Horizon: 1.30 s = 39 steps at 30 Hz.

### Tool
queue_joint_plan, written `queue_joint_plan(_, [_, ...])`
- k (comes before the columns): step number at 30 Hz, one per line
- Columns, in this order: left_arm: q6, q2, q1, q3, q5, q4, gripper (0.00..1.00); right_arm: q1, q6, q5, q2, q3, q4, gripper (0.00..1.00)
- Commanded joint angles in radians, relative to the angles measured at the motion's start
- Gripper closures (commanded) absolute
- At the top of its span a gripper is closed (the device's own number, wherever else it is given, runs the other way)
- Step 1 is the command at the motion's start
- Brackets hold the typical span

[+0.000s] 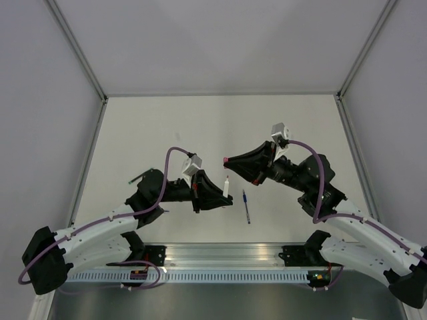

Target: Insert the pens into the pen caps

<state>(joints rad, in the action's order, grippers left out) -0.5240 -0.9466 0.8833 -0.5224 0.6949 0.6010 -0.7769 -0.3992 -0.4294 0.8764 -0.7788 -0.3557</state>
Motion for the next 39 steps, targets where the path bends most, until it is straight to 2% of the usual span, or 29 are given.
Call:
queue_joint_plan(1, [-0.018, 0.028, 0.002, -0.007, 0.019, 0.046, 0.98, -0.007, -0.046, -0.055, -0.040, 0.033, -0.118, 1.00])
queue_joint_plan(7, [0.024, 0.034, 0.002, -0.025, -0.100, -0.055, 0.98, -0.009, -0.073, 0.004, -0.076, 0.067, -0.109, 1.00])
queue_joint_plan(17, [0.061, 0.025, 0.002, -0.050, -0.159, -0.128, 0.98, -0.051, -0.024, 0.174, -0.048, 0.010, -0.005, 1.00])
queue_joint_plan(20, [0.074, 0.038, 0.002, -0.051, -0.172, -0.139, 0.98, -0.106, 0.022, 0.306, -0.036, -0.025, 0.034, 1.00])
queue_joint_plan(24, [0.087, 0.051, 0.003, -0.054, -0.192, -0.170, 0.98, -0.232, 0.094, 0.581, 0.005, -0.115, 0.113, 1.00])
queue_joint_plan(28, [0.094, 0.049, 0.002, -0.060, -0.216, -0.185, 0.98, -0.361, 0.152, 0.884, 0.123, -0.282, 0.242, 1.00])
queue_joint_plan(32, [0.110, 0.072, 0.002, -0.054, -0.244, -0.199, 0.98, -0.384, 0.140, 0.850, 0.148, -0.286, 0.258, 1.00])
queue_joint_plan(36, [0.101, 0.103, 0.003, -0.027, -0.224, -0.159, 0.98, -0.384, 0.186, 0.765, 0.101, -0.202, 0.189, 1.00])
queue_joint_plan(39, [0.091, 0.112, 0.002, -0.027, -0.215, -0.150, 0.98, -0.386, 0.188, 0.796, 0.052, -0.178, 0.213, 1.00])
